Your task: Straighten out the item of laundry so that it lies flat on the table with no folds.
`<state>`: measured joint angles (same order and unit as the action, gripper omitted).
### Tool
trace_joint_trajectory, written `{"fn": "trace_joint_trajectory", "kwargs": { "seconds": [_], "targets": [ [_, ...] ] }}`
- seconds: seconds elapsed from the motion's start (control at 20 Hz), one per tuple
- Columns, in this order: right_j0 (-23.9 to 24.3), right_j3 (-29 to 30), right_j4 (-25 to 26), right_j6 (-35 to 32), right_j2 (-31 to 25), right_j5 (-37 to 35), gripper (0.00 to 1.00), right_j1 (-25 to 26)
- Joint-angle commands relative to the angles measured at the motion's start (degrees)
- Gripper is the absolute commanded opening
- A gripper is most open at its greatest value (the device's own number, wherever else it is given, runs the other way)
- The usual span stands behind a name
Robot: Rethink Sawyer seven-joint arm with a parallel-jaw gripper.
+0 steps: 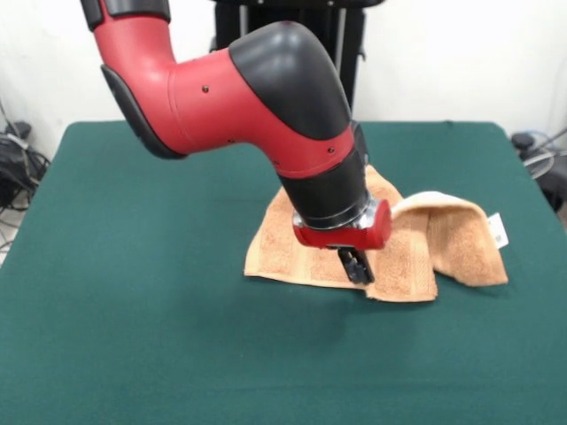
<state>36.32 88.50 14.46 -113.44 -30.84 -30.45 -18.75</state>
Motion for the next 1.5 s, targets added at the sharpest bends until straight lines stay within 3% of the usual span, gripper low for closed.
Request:
{"fn": "trace_joint_trajectory", "kwargs": {
  "seconds": [0.05, 0.45, 0.5, 0.65, 1.5],
  "targets": [
    [-1.2, 3.0, -2.6, -7.7, 1.2, 3.0, 0.0, 0.6],
    [-2.0, 4.3, -4.6, -8.5, 0.8, 3.1, 0.0, -1.3],
    [-1.9, 4.4, -4.7, -7.7, 0.9, 2.8, 1.0, -1.2],
    [-2.2, 4.4, -4.3, -8.7, 1.3, 5.4, 1.0, -1.4],
    [-0.8, 3.6, -4.7, -5.4, -0.5, 4.7, 1.0, 1.4]
  ]
}}
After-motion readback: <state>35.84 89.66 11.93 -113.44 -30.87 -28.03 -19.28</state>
